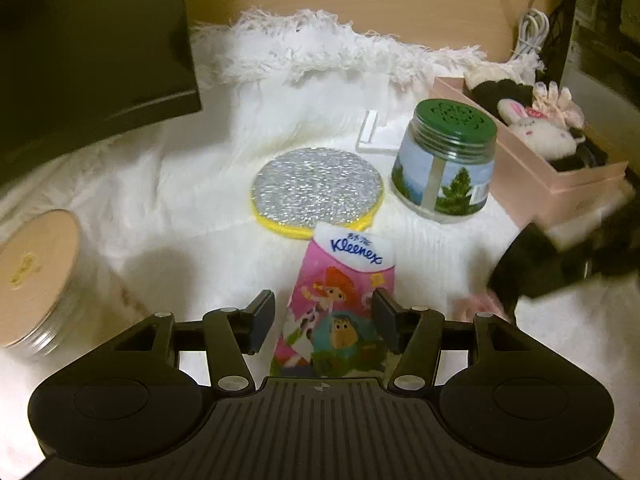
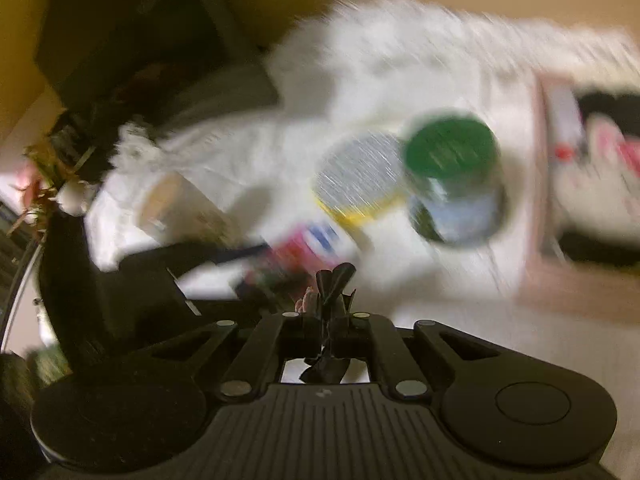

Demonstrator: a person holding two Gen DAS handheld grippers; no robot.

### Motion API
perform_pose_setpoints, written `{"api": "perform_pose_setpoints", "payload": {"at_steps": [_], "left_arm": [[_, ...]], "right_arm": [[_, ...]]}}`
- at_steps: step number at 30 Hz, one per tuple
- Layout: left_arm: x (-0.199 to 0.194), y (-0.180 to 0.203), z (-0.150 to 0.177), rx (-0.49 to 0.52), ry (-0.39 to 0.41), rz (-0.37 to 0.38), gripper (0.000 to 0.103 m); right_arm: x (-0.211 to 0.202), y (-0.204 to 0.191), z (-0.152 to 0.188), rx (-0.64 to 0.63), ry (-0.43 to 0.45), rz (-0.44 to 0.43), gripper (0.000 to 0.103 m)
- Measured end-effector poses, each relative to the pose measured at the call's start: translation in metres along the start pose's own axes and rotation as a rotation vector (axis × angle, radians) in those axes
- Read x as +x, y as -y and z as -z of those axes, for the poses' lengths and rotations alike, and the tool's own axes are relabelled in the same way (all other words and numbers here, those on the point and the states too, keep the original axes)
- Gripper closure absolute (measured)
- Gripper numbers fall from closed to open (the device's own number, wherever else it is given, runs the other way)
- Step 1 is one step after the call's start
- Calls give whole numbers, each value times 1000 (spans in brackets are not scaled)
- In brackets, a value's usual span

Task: Organize soft objects
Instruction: 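Grasp the pink Kleenex tissue pack with the left gripper while the right grasps the pink rose clip, then carry the tissue pack and rose clip into the pink box and open both grippers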

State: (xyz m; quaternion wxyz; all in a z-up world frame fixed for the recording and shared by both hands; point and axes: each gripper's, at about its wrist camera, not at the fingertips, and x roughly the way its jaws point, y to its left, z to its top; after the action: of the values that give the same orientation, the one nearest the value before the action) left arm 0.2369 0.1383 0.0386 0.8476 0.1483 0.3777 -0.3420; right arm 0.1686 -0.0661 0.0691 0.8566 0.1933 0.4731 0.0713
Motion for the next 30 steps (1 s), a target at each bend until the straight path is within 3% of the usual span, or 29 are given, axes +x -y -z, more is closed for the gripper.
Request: {"api": "perform_pose_setpoints", "payload": {"at_steps": [4, 6, 8, 14, 19, 25, 27, 30], "left_arm": [[9, -5, 1, -107, -35, 73, 40], [10, -1, 4, -88, -18, 67, 40], [8, 5, 7, -56, -6, 43, 41], [1, 12, 15, -64, -1, 2, 47], [-17, -2, 33, -161, -6, -79, 49], [-32, -14, 48, -258, 1, -100, 48], [-32, -13, 49, -256, 9, -102, 48], [-31, -10, 50, -243, 14, -112, 48]], "right_arm": [[0, 10, 20, -45, 0, 135, 81], [-8, 4, 28, -101, 29, 172, 55], [-21, -3, 37, -143, 66, 168, 43], [-17, -21, 48, -157, 123, 258, 43], [3, -27, 49, -178, 126, 287, 43], [0, -12, 68, -294, 89, 492, 44], [-11, -3, 70, -273, 94, 480, 44], [-24, -3, 70, -232, 111, 383, 44]]}}
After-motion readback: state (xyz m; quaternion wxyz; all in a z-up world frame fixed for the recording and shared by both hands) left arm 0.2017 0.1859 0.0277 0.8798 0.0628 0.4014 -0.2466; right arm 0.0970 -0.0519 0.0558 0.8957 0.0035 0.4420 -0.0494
